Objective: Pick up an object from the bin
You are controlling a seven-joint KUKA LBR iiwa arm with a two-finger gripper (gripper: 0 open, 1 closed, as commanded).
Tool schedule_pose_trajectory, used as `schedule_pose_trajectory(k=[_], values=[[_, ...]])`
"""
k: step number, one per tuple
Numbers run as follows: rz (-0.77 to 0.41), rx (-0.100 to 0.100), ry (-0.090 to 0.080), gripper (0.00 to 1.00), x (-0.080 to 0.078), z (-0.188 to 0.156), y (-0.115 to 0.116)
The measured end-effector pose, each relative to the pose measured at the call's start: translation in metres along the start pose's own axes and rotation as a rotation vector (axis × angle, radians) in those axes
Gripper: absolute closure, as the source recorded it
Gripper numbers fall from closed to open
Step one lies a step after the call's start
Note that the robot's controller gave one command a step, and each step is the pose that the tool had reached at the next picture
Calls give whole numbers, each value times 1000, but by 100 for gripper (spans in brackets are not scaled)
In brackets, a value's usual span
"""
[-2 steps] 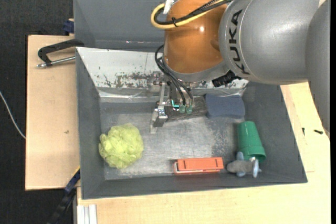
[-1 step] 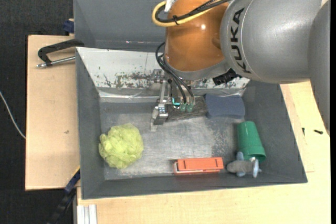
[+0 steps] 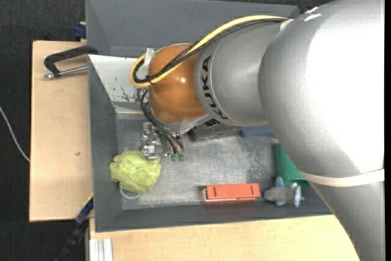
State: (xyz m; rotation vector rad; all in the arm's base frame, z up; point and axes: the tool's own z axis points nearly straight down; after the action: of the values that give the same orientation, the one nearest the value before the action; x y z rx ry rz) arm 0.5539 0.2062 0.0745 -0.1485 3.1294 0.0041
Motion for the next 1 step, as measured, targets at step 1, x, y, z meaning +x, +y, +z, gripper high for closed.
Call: schedule_pose_trajectory(k=[1], values=[[1,0,0,100,0,0,0]])
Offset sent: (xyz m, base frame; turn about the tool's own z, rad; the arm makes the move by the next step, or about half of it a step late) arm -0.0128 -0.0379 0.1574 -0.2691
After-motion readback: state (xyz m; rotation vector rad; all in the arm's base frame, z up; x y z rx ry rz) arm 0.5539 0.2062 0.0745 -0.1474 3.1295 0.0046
